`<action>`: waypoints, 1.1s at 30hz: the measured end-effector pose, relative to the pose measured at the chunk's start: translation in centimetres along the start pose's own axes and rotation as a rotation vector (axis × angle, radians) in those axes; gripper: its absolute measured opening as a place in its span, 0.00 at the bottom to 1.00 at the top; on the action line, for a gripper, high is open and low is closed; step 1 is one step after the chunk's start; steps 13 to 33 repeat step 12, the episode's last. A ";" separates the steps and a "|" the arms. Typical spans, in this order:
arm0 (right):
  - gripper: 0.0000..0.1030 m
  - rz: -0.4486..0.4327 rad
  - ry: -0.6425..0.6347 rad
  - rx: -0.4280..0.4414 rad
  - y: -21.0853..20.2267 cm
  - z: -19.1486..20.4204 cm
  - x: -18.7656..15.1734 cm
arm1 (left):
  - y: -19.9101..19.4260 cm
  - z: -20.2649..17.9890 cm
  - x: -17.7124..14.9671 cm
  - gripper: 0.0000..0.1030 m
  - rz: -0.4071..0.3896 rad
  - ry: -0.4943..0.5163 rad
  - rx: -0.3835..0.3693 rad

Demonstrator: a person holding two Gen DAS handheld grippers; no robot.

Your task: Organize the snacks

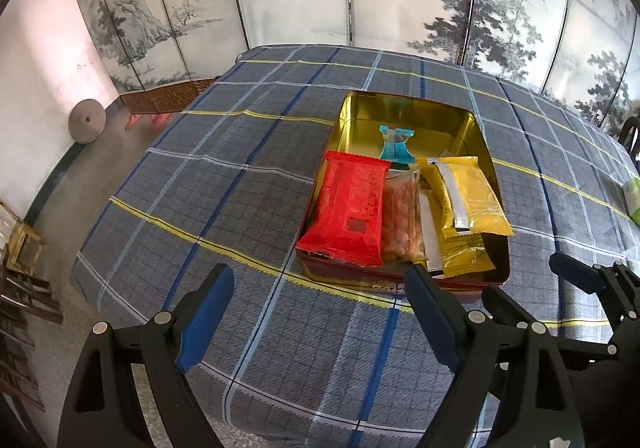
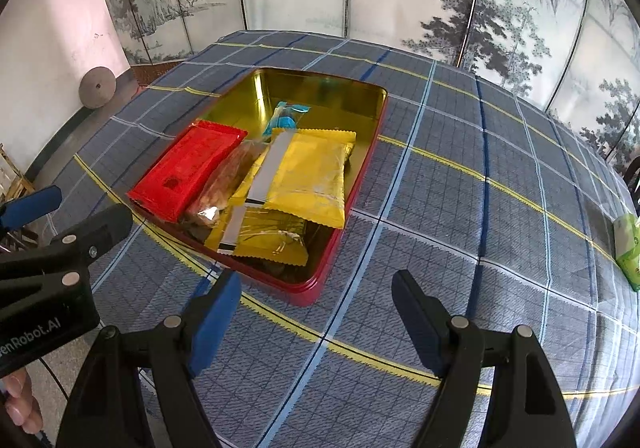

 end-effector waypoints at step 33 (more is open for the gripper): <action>0.77 0.003 -0.001 0.001 0.2 0.0 0.1 | 0.2 -0.3 0.0 0.83 0.005 0.012 0.009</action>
Point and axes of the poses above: each gripper's, at about its wrist camera, not at the fingertips, and y roughly the way its jaws point, z to its left, x to its top, the point moved 10 cm from there along y, roughly the way its jaws point, and after that the axes turned 15 degrees about z, right-handed, at the moved point
